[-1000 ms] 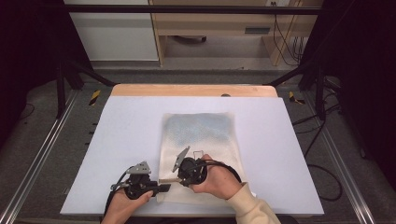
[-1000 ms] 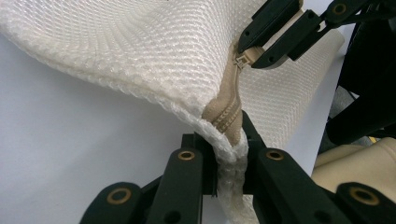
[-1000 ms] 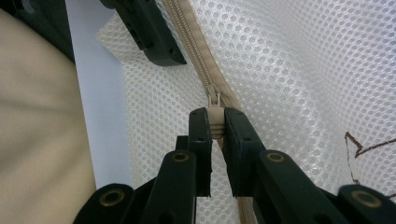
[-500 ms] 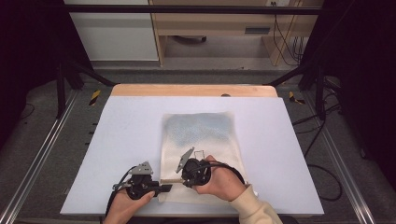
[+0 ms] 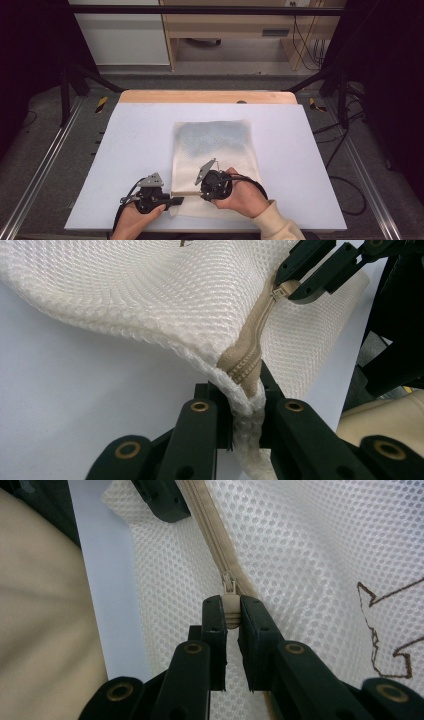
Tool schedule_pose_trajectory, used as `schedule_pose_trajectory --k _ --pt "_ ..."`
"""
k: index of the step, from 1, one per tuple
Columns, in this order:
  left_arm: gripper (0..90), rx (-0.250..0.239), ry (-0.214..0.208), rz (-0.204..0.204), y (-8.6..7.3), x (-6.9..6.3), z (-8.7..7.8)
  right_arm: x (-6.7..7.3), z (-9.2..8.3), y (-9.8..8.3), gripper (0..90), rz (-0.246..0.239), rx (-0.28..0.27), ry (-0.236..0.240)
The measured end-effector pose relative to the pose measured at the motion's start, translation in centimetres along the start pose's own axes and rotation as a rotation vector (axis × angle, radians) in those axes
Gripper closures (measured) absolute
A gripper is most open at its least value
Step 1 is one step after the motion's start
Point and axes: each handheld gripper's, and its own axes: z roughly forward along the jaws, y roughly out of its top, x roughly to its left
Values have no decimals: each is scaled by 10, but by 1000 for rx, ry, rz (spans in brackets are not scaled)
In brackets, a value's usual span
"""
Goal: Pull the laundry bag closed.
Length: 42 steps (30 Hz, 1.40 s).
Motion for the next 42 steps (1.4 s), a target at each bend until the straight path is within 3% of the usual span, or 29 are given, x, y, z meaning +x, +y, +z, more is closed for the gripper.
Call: schedule_pose_trajectory --k 19,42 --pt "832 -18 -1 13 -1 -3 -2 1 -13 -15 821 27 -42 -21" --pt "832 -14 1 22 -1 -4 -2 -1 -24 -37 821 70 -49 -46"
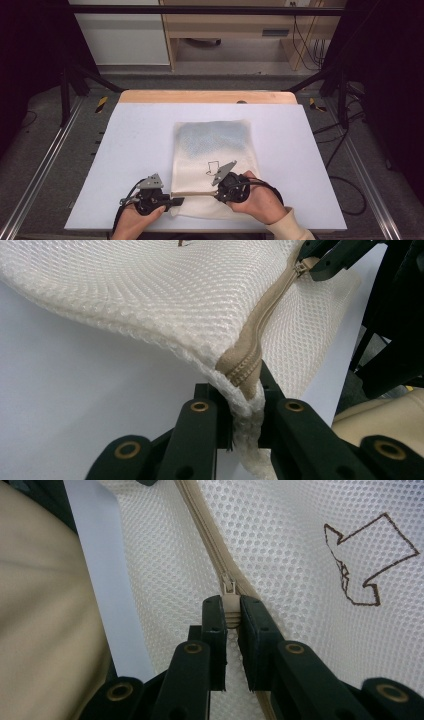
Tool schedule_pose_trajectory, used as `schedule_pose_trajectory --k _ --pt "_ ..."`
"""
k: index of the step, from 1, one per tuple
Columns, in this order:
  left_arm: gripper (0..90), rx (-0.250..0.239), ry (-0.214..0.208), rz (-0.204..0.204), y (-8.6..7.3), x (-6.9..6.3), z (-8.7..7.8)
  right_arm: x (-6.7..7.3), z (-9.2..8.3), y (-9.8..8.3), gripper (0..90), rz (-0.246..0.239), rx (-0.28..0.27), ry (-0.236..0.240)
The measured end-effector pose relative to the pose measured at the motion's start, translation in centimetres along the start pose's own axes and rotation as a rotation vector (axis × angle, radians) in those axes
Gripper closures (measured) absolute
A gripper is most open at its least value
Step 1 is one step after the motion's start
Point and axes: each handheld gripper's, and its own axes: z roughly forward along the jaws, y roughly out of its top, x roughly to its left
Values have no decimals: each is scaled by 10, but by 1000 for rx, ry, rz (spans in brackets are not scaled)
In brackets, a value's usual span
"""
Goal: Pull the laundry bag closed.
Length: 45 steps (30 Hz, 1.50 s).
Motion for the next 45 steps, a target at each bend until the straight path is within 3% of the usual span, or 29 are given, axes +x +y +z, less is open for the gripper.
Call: schedule_pose_trajectory --k 45 --pt "832 9 -3 6 0 -1 2 -10 -19 -37 821 91 -37 -34"
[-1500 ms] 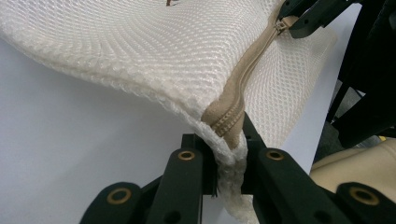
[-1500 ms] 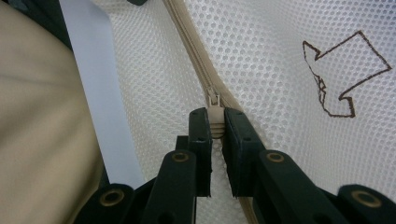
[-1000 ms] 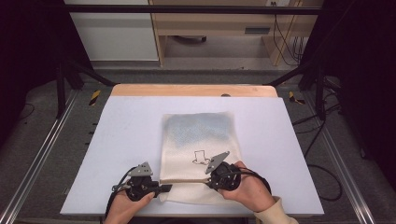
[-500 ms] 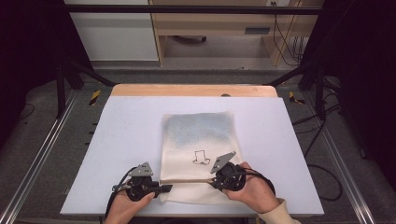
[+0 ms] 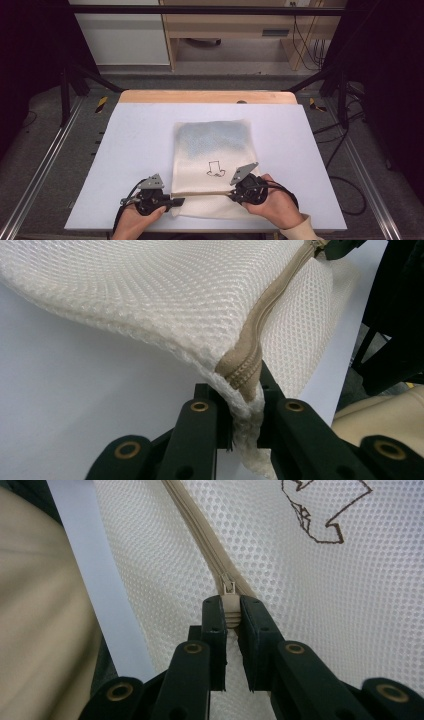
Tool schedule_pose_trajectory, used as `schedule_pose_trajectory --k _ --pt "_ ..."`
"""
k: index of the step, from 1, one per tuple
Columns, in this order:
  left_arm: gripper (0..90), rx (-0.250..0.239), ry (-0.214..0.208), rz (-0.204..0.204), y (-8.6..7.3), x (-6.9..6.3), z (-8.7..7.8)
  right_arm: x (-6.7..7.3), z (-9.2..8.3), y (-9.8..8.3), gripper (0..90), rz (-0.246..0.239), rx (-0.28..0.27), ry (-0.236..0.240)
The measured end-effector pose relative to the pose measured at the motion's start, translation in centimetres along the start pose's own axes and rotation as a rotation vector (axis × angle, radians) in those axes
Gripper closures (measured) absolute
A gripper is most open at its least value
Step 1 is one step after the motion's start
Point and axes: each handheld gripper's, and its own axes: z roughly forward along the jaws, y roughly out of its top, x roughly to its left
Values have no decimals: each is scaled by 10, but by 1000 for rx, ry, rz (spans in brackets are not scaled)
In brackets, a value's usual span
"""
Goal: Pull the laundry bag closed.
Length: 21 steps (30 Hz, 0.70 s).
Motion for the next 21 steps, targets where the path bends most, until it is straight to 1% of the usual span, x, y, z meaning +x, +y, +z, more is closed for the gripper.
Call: schedule_pose_trajectory --k 3,4,8,10,17,21 --pt "831 -1 2 0 0 0 0 0 -1 -2 821 10 -2 -3" --pt "832 0 2 0 0 0 0 0 -2 -2 821 6 -2 -6" --pt "832 0 2 0 0 0 0 -1 -3 -5 820 13 -4 -9" --pt "831 0 3 0 0 0 0 -1 -4 -6 820 23 -8 -14" --pt "832 0 4 0 0 0 0 -2 -6 -9 820 29 -14 -14" --pt "832 -1 2 -1 0 0 0 -3 -7 -11 820 32 -20 -26"
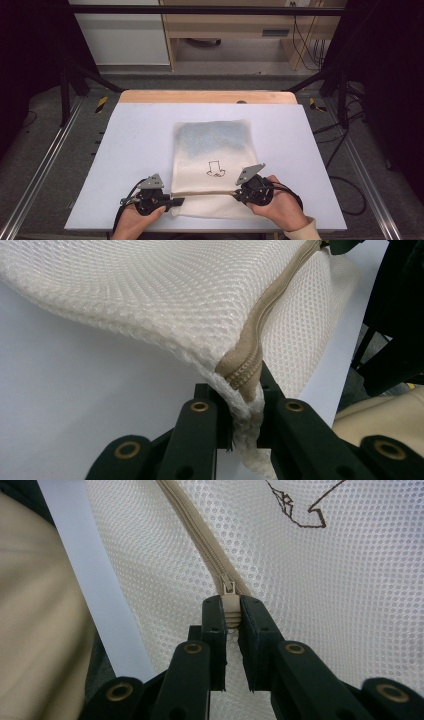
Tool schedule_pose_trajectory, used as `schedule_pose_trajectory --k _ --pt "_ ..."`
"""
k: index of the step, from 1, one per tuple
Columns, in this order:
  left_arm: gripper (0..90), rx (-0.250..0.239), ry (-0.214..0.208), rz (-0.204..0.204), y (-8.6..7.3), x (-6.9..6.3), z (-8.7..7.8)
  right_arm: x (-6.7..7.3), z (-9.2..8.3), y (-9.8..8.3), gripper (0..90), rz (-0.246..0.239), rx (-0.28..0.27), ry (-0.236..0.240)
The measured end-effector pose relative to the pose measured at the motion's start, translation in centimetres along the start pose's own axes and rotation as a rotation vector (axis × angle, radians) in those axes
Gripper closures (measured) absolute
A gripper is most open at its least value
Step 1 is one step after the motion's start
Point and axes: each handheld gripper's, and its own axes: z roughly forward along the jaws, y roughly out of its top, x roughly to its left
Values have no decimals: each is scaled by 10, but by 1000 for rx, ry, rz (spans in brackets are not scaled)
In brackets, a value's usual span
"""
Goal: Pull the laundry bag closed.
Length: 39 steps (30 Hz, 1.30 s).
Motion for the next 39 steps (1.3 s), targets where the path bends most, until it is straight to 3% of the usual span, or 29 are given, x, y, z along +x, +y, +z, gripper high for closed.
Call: schedule_pose_trajectory --k 39 --pt "832 3 6 16 0 -3 2 -5 -8 -13 820 28 -20 -16"
